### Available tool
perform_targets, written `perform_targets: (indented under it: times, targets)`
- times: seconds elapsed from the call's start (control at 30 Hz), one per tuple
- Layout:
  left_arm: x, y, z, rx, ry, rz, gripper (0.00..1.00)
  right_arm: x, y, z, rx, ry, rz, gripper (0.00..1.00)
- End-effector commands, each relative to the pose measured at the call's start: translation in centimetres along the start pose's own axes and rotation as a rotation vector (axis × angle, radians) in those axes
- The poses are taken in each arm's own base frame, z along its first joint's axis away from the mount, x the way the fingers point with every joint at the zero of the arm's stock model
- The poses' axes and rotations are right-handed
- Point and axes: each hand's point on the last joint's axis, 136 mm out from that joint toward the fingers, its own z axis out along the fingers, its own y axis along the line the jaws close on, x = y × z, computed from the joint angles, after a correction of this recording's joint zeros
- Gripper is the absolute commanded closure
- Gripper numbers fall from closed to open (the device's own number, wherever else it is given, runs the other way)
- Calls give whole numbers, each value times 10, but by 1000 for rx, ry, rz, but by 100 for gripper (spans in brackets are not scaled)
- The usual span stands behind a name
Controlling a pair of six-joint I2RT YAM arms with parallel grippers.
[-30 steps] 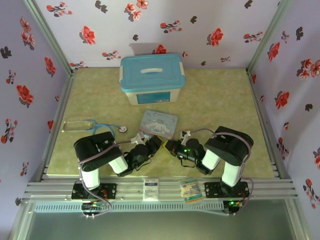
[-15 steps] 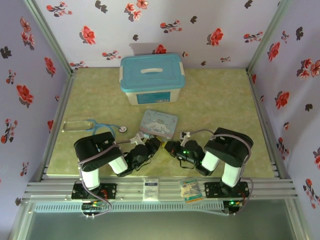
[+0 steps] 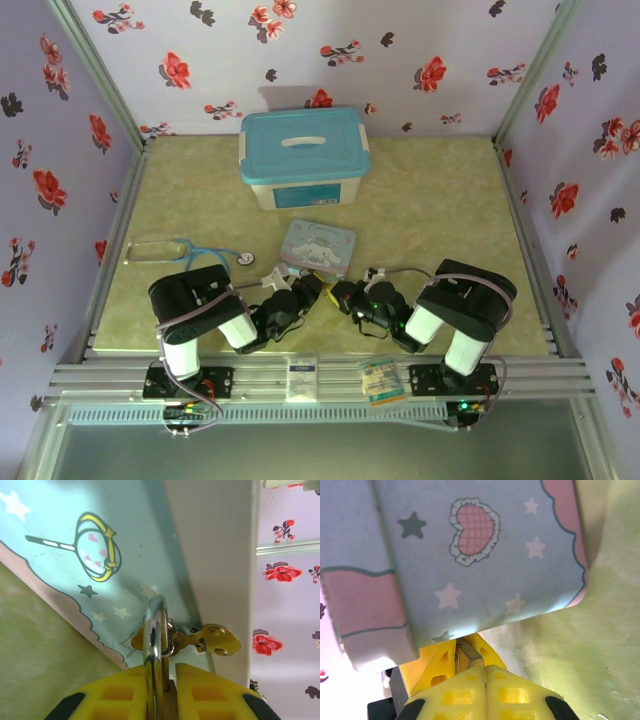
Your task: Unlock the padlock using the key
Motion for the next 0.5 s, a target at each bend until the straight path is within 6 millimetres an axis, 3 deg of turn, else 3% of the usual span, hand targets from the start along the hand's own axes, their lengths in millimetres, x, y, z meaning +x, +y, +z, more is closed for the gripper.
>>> perform_targets:
  times: [0.0,0.13,0.33,0.47]
  targets:
    - [13,-28,7,81,30,-35,100,22,34,3,-112,72,-40,99]
    - [18,-29,10,84,46,-57,100,12,7,1,19,8,-187,99]
    - [20,-31,11,89,49,-51,100,13,8,-2,121,-1,-318,100]
    - [21,-31,11,88,53,-61,100,14,22,-3,78,9,-250,100]
